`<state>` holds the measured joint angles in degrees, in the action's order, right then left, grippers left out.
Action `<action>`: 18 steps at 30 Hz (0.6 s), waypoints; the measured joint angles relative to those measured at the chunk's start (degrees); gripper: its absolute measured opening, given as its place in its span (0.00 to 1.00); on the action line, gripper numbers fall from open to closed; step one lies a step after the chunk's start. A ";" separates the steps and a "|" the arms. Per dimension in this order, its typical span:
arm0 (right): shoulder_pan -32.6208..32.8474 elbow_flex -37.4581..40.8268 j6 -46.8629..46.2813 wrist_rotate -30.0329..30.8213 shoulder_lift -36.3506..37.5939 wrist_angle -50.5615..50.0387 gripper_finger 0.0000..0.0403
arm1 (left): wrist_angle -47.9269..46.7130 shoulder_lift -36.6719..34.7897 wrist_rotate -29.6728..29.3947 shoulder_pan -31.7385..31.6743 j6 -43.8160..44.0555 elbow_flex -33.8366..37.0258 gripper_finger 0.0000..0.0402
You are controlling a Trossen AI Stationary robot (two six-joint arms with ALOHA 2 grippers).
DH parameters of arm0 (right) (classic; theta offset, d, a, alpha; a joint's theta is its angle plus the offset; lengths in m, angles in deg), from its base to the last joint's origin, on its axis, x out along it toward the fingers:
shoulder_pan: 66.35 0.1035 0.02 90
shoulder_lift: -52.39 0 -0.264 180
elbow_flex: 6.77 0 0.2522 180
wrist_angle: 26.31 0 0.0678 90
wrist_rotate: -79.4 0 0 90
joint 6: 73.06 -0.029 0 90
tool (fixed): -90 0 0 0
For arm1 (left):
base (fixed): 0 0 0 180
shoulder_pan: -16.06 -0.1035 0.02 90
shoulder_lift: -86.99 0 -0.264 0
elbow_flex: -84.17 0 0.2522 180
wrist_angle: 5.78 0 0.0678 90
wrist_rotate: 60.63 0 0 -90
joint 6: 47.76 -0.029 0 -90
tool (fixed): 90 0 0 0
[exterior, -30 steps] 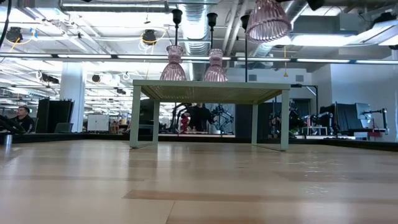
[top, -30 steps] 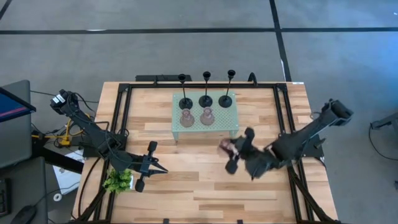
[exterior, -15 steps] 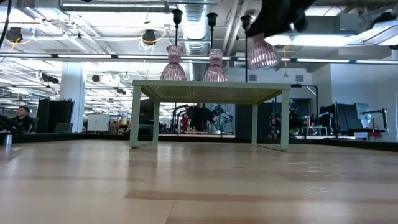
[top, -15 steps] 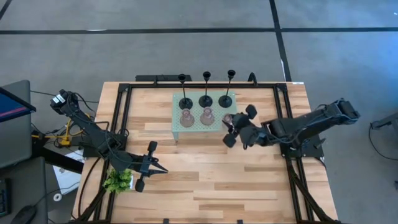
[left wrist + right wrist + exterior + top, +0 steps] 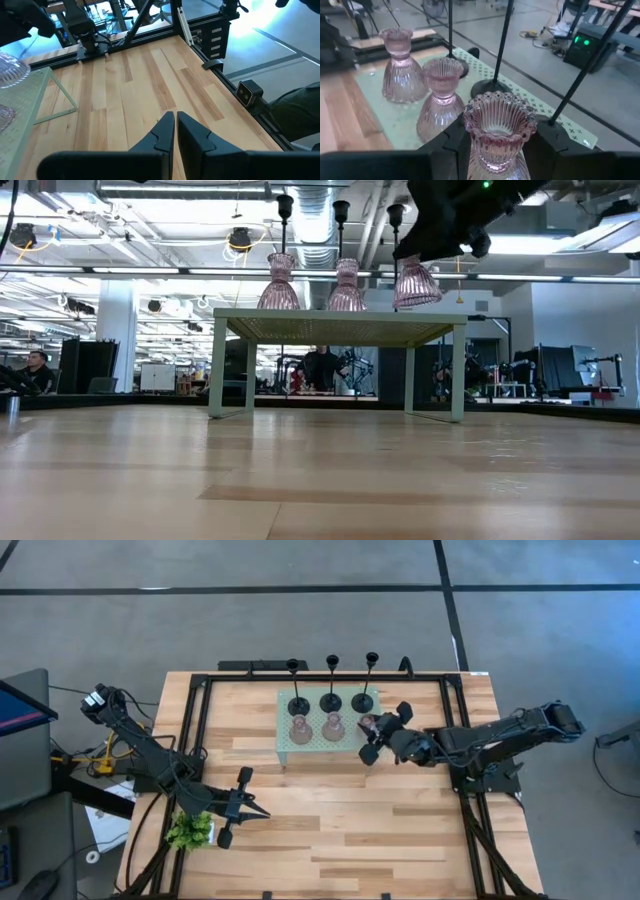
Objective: Pick & Place candle stick holders
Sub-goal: Put the pink glass candle holder on the shelf
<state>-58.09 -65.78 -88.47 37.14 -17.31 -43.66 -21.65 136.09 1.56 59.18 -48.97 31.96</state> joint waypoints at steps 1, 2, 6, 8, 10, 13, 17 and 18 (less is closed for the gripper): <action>-0.41 1.01 0.42 -0.37 0.47 1.80 0.31 | 0.00 0.00 0.01 0.00 0.00 0.00 0.05; -0.85 2.04 0.66 -0.93 0.97 3.37 0.31 | 0.00 0.00 0.02 0.00 0.00 0.00 0.05; -2.70 5.73 0.95 -3.39 3.12 8.29 0.31 | -0.01 0.00 0.00 0.00 0.00 0.00 0.05; -3.64 7.62 0.74 -5.07 3.83 10.42 0.31 | -0.01 0.00 0.02 0.00 0.00 0.00 0.05; -4.53 9.28 0.56 -7.09 4.19 13.56 0.31 | 0.00 0.00 0.01 0.00 0.02 0.00 0.05; -5.66 10.87 0.51 -8.81 4.20 16.71 0.31 | -0.01 0.00 0.01 0.00 0.00 0.00 0.05; -6.23 10.87 0.51 -10.14 3.27 17.06 0.31 | 0.00 0.00 0.01 0.00 0.01 0.00 0.05; -6.23 10.87 0.51 -10.29 3.09 16.88 0.31 | 0.00 0.00 0.00 0.00 0.00 0.00 0.05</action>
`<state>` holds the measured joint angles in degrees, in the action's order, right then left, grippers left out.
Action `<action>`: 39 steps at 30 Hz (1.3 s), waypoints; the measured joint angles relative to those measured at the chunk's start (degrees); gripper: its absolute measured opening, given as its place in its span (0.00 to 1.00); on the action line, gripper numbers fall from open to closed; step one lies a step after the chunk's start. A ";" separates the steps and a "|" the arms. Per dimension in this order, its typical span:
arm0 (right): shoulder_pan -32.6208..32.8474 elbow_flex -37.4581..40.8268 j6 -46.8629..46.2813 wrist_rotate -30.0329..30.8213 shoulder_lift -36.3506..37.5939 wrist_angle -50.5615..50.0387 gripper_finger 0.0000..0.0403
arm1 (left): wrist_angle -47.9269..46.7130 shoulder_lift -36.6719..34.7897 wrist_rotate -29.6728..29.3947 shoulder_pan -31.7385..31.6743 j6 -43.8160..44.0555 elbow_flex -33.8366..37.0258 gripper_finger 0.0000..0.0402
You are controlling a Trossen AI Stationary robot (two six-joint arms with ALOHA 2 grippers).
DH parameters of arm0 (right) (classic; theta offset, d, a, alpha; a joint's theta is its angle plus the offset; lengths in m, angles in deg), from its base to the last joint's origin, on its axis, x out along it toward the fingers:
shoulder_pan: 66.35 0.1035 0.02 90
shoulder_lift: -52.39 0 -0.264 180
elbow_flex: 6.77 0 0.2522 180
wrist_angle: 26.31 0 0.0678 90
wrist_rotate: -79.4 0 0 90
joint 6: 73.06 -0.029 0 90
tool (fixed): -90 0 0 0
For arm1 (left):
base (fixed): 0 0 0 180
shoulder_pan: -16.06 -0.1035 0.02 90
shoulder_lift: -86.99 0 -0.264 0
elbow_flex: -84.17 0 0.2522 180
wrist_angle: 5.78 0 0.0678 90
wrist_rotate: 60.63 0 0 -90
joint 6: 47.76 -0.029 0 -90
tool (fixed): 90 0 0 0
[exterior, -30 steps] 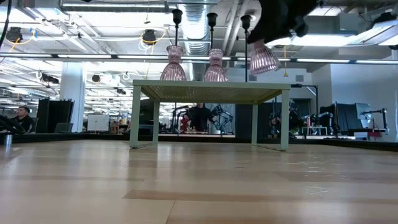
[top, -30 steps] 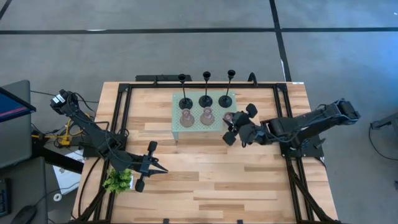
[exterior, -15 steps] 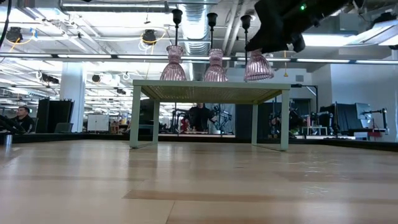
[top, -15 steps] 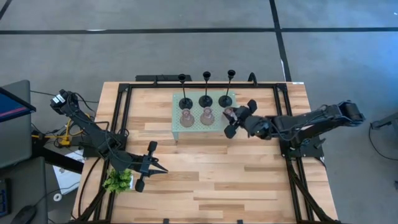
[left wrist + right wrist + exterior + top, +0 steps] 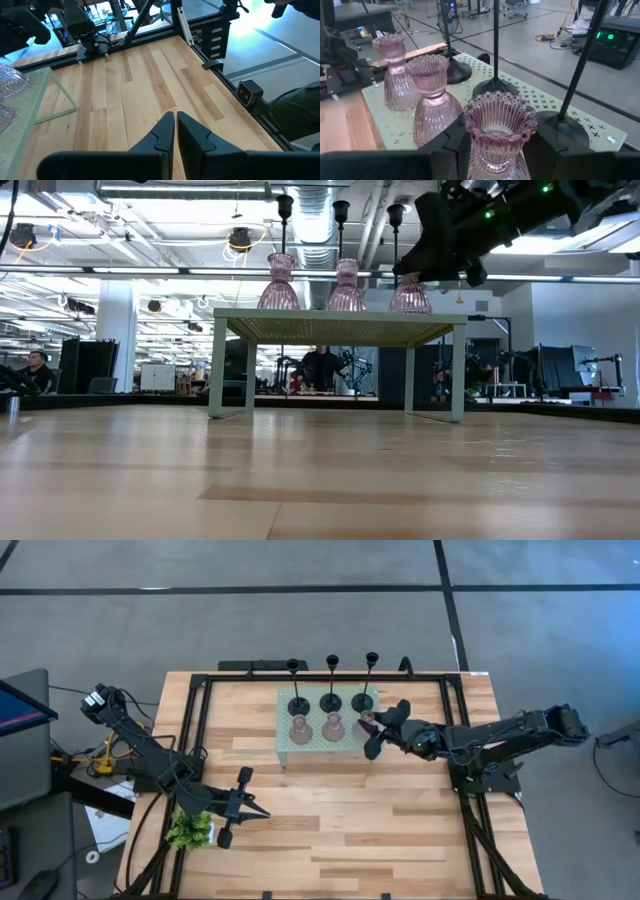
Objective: Pick & Place candle stick holders
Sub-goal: Put the pink glass candle holder on the shelf, then adjust the left pink glass candle holder on the shelf
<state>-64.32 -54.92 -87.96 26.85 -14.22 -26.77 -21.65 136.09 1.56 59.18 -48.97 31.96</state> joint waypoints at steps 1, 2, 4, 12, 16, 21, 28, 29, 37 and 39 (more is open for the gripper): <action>0.00 0.00 0.00 0.01 -0.20 0.11 0.31 | 0.00 0.00 0.00 0.00 0.00 0.00 0.05; 0.00 0.00 -0.01 -0.02 -0.26 0.15 0.31 | 0.00 0.00 0.02 0.00 0.00 0.00 0.05; 0.00 0.00 -0.08 -0.01 -0.26 0.07 0.31 | 0.00 0.00 0.02 0.00 0.00 0.00 0.05; 0.00 0.00 -0.14 -0.06 -0.26 -0.01 0.31 | 0.00 0.00 0.01 0.00 0.01 0.00 0.05; 0.02 0.00 -1.33 -0.15 -0.26 -1.07 0.31 | 0.00 0.00 0.02 0.00 0.00 0.00 0.05; 0.02 -0.02 -2.37 -0.13 -0.26 -1.31 0.34 | 0.00 0.00 0.02 0.00 0.00 0.00 0.05; 0.13 -0.04 -3.17 -0.15 -0.29 -1.39 0.67 | 0.00 0.00 0.02 -0.02 0.01 0.00 0.05; 0.13 -0.04 -3.15 -0.16 -0.29 -1.02 0.70 | 0.00 0.00 0.00 -0.02 0.02 0.00 0.05; 0.20 -0.18 -2.67 -2.44 2.96 -0.55 0.80 | 0.00 0.00 0.00 -0.02 0.13 0.00 0.05; 0.22 -0.87 -1.88 -3.17 4.06 -0.91 0.80 | -0.01 0.00 0.01 -0.02 0.13 0.00 0.05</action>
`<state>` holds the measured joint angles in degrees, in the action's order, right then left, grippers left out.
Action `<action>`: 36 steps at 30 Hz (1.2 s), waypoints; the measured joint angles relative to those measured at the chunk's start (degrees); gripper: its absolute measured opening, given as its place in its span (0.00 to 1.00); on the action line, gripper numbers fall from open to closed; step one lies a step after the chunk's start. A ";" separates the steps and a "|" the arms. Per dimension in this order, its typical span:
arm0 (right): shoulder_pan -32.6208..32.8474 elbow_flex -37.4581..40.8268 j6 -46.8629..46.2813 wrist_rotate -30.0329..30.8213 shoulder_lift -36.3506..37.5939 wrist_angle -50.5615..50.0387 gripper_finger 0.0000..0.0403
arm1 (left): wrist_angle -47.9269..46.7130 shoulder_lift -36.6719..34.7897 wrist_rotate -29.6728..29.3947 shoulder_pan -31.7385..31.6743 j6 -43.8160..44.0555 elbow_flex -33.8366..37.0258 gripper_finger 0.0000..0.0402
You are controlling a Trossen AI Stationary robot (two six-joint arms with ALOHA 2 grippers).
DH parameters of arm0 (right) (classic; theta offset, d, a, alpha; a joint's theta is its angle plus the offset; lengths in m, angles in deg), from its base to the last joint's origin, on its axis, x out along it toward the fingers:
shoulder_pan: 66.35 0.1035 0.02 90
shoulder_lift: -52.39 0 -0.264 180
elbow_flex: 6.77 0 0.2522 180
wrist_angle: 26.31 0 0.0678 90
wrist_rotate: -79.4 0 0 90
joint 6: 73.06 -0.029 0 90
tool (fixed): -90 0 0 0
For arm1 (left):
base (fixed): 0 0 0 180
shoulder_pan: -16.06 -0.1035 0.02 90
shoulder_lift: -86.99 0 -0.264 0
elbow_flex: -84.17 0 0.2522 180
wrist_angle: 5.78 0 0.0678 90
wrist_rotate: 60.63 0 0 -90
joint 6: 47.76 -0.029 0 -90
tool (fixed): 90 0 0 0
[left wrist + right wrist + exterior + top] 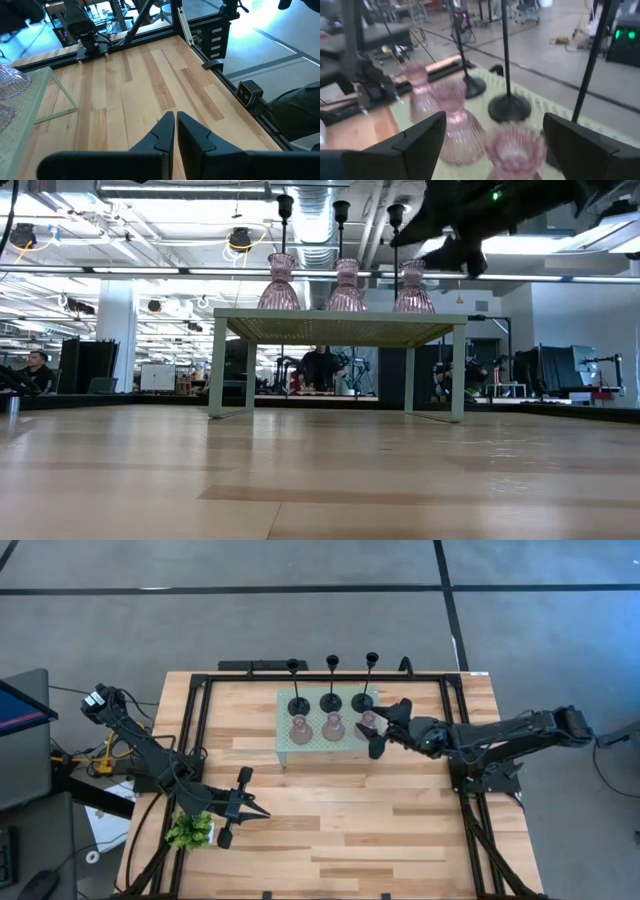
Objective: Pick & Place candle stick holders
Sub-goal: Adjust the left pink glass candle holder on the shelf
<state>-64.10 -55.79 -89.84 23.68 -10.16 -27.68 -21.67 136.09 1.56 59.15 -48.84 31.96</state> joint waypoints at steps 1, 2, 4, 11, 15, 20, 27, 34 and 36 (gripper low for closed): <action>0.12 -0.39 0.85 0.00 0.68 0.06 0.80 | 0.01 0.00 0.01 0.00 0.00 0.00 0.05; 0.35 -0.83 1.92 0.01 1.40 0.05 0.80 | 0.01 0.00 0.01 0.00 0.00 0.00 0.05; 0.76 -1.84 5.02 0.01 2.79 0.02 0.80 | 0.01 0.00 0.01 0.00 0.01 0.00 0.05; 4.74 -5.59 11.21 0.00 10.17 -0.11 0.80 | 0.01 0.00 -0.01 0.02 0.02 0.00 0.05; 9.39 -6.23 10.00 0.00 14.44 -0.13 0.80 | 0.01 0.00 0.01 0.02 0.02 0.00 0.05; 15.82 -6.23 5.93 0.01 17.42 -5.42 0.80 | 0.01 0.00 0.01 0.02 0.02 0.00 0.05; 22.84 -6.19 1.44 0.01 16.39 -13.93 0.79 | 0.01 0.00 0.00 0.02 0.02 0.00 0.05; 27.16 -6.17 1.13 0.00 12.33 -9.22 0.77 | 0.02 0.00 0.01 0.02 0.02 0.00 0.05; 27.95 -6.17 1.17 0.00 11.21 -6.68 0.76 | 0.03 0.00 0.01 0.02 0.04 0.00 0.05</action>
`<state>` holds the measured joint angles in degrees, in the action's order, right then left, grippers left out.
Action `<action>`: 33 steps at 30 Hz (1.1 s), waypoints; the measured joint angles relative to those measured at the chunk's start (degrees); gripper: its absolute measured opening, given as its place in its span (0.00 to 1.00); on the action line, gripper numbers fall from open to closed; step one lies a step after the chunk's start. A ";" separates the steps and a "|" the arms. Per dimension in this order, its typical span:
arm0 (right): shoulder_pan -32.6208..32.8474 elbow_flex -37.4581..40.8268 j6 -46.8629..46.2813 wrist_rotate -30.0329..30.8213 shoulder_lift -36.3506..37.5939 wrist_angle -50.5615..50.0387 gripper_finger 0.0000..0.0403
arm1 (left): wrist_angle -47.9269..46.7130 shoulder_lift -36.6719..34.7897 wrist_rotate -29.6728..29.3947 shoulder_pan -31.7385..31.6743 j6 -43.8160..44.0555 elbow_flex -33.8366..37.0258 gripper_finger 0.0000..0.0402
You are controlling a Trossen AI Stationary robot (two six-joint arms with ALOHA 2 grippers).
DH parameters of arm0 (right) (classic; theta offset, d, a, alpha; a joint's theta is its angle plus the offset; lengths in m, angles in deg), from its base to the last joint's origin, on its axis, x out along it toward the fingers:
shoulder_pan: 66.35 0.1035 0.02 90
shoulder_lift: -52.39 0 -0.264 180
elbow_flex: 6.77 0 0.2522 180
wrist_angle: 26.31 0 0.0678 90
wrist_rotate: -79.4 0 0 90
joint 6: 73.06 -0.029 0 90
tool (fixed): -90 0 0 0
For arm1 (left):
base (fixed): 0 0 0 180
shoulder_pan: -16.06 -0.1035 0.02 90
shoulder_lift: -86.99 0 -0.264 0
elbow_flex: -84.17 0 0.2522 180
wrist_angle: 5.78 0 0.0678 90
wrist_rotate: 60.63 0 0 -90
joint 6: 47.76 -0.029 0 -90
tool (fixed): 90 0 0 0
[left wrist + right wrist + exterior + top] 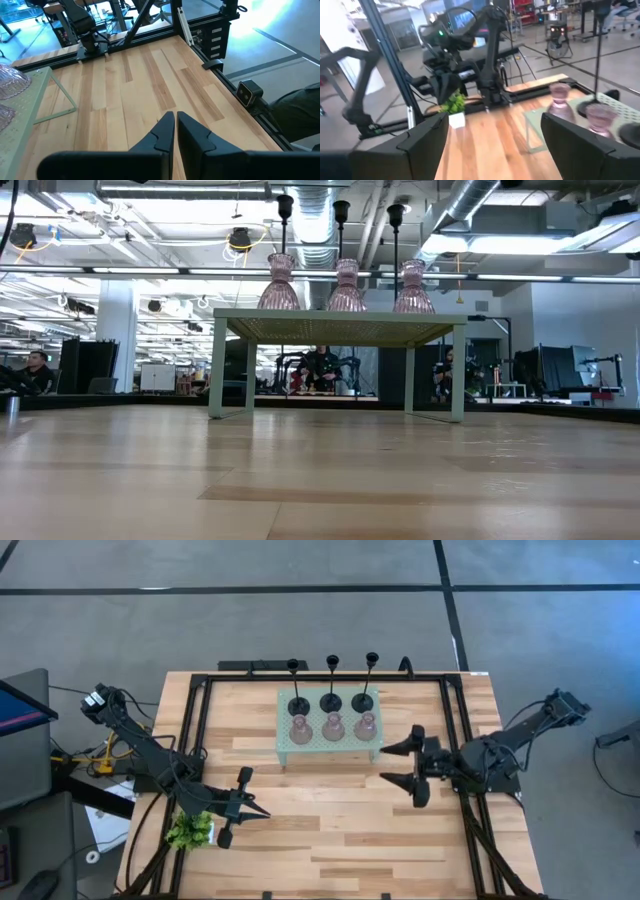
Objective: Pick & Place candle stick holders
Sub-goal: Adjust the left pink glass candle holder on the shelf
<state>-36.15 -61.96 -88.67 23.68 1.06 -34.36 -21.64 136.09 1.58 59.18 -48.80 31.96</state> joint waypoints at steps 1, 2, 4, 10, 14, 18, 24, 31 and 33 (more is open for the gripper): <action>0.30 0.00 0.06 0.02 -0.54 1.27 0.76 | 0.01 0.00 -0.01 0.00 0.00 0.00 0.05; 0.58 0.00 0.06 0.02 -0.96 2.26 0.76 | 0.01 0.00 -0.01 0.00 0.00 0.00 0.05; 1.01 0.00 0.06 0.02 -2.10 4.03 0.76 | 0.08 0.00 -0.02 0.00 0.00 0.00 0.05; 2.04 0.00 1.01 0.50 -4.82 5.58 0.76 | 0.51 0.00 -0.01 -0.01 0.00 0.00 0.05; 2.03 0.00 4.95 0.63 -6.30 5.40 0.76 | 0.84 0.00 0.00 -0.01 0.00 0.00 0.05; 2.06 0.02 8.02 0.66 -7.24 4.95 0.76 | 0.98 0.02 0.00 -0.02 0.00 0.00 0.05; 1.40 0.04 12.64 0.66 -7.14 4.94 0.76 | 1.61 0.02 0.00 -0.02 0.00 0.00 0.05; -0.59 0.04 15.65 0.68 -7.06 5.07 0.76 | 2.11 0.02 -0.02 -0.02 0.00 0.00 0.05; -1.53 0.04 14.52 0.68 -7.06 5.05 0.76 | 2.13 0.02 -0.02 -0.02 0.00 0.00 0.05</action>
<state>-37.68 -61.91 -74.15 24.36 -6.01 -29.31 -19.51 136.11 1.56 59.15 -48.80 31.96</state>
